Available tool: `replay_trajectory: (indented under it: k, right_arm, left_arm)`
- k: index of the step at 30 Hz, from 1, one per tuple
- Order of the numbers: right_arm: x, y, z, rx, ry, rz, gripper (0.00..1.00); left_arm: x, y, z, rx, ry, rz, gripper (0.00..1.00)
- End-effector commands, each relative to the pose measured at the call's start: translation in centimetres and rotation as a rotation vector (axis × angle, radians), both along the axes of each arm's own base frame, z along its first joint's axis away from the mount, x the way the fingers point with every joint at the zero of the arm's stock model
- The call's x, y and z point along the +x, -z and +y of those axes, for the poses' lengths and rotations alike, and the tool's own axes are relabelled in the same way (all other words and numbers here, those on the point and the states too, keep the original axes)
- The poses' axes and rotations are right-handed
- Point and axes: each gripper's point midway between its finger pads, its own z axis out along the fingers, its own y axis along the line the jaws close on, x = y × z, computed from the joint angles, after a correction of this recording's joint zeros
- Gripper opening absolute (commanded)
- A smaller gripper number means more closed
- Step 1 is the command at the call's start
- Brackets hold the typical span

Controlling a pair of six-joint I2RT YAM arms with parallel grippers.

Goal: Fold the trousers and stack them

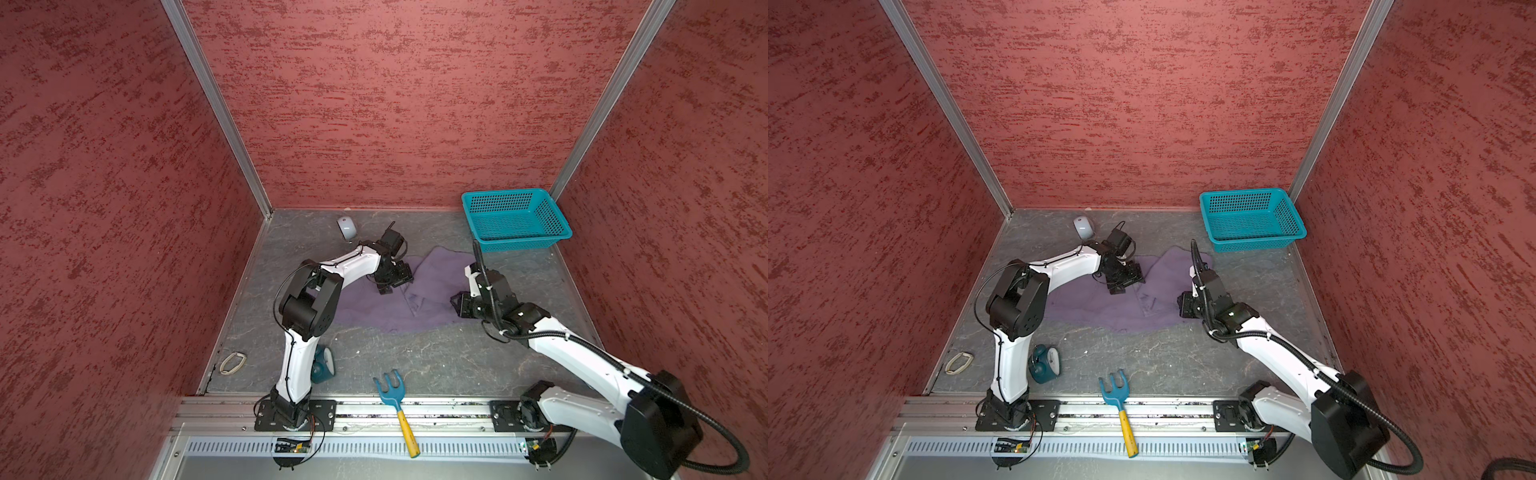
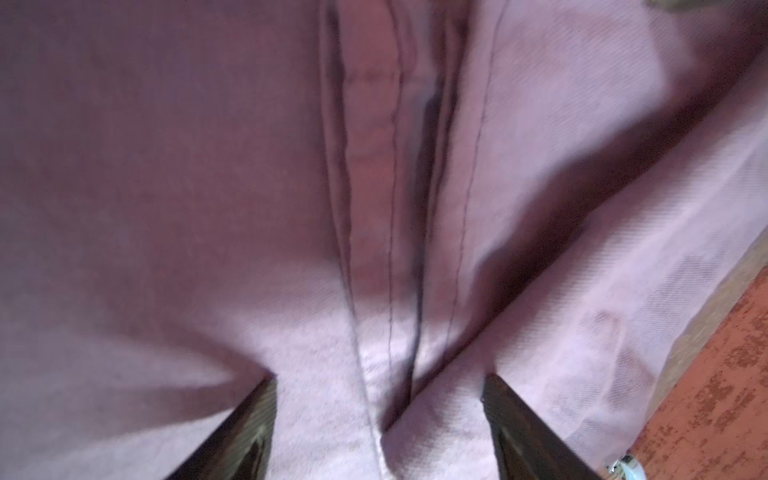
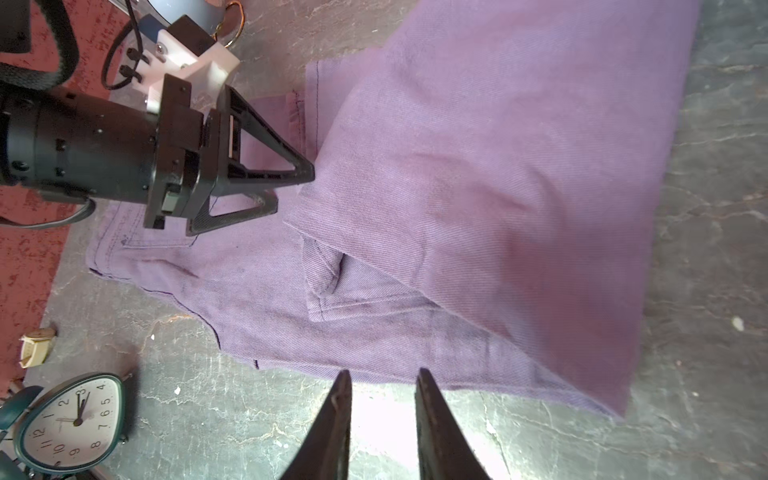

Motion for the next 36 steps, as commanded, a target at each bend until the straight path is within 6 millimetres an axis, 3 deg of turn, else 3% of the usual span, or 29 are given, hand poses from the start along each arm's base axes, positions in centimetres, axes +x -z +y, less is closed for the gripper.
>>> replay_trajectory:
  k: [1,7,16,19,22,24,30,36]
  right_arm:
    - [0.1,-0.2,0.1,0.036,-0.002,-0.009,0.28]
    - [0.3,0.5,0.2,0.042,-0.003,0.005,0.28]
    - [0.3,1.3,0.4,0.046,-0.010,0.026,0.29]
    - [0.2,1.6,0.5,0.050,-0.010,0.030,0.29]
    - [0.2,1.7,0.4,0.048,-0.008,0.033,0.29]
    - [0.2,1.7,0.3,0.046,-0.006,0.033,0.29]
    - [0.0,1.8,0.1,0.047,-0.002,0.030,0.29]
    - [-0.2,1.9,0.2,0.046,-0.011,0.033,0.30]
  left_arm:
    - [1.1,1.3,-1.0,-0.020,-0.016,-0.011,0.68]
    - [1.2,2.1,-1.8,-0.011,-0.010,0.025,0.40]
    - [2.0,1.1,-2.3,0.012,0.011,0.051,0.25]
    - [2.0,0.7,-2.4,0.019,0.025,0.066,0.10]
    - [2.1,0.5,-2.4,0.036,0.044,0.082,0.02]
    - [2.1,0.7,-2.0,0.069,0.047,0.084,0.02]
    - [2.2,1.0,-2.3,0.097,0.057,0.059,0.32]
    - [1.9,1.6,-4.5,0.025,0.082,0.035,0.37]
